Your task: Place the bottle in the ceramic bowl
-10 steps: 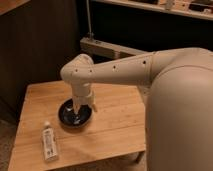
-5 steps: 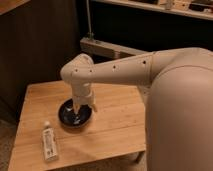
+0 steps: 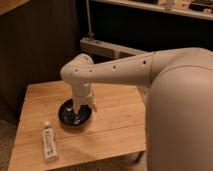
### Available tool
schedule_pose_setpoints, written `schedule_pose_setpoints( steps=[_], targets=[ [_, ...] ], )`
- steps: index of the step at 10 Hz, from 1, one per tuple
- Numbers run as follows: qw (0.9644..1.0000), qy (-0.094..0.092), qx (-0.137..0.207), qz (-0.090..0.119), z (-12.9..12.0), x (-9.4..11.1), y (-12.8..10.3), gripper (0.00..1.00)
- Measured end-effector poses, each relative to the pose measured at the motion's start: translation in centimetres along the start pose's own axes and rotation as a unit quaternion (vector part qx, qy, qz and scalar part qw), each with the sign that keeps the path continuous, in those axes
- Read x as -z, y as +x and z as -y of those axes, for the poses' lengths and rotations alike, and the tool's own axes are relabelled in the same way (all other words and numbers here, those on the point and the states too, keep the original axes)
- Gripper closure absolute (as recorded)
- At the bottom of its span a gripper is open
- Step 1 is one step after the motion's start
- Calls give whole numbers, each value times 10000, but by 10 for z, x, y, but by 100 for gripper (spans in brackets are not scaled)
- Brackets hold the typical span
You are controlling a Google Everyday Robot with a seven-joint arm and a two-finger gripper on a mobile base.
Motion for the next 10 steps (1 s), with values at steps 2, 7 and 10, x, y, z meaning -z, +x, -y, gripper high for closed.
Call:
schedule_pose_setpoints(
  steps=[2,7,10],
  targets=[
    [9999,55,107,-17,-2,2,-2,35],
    [9921,-563,1092,-240,-67,13,-39,35],
    [9868,-763,1402,-276,-108,8,-16,35]
  ],
)
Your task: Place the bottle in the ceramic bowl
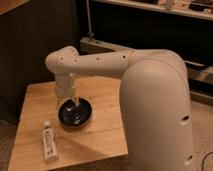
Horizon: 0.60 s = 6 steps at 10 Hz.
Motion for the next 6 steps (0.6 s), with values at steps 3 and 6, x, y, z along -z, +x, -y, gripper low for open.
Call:
schedule_pose_setpoints(
  steps=[3,6],
  targets=[
    [9995,64,324,-25,-62,-28,31,35],
    [9984,-90,560,-48,-108,-55,53,35]
  ],
)
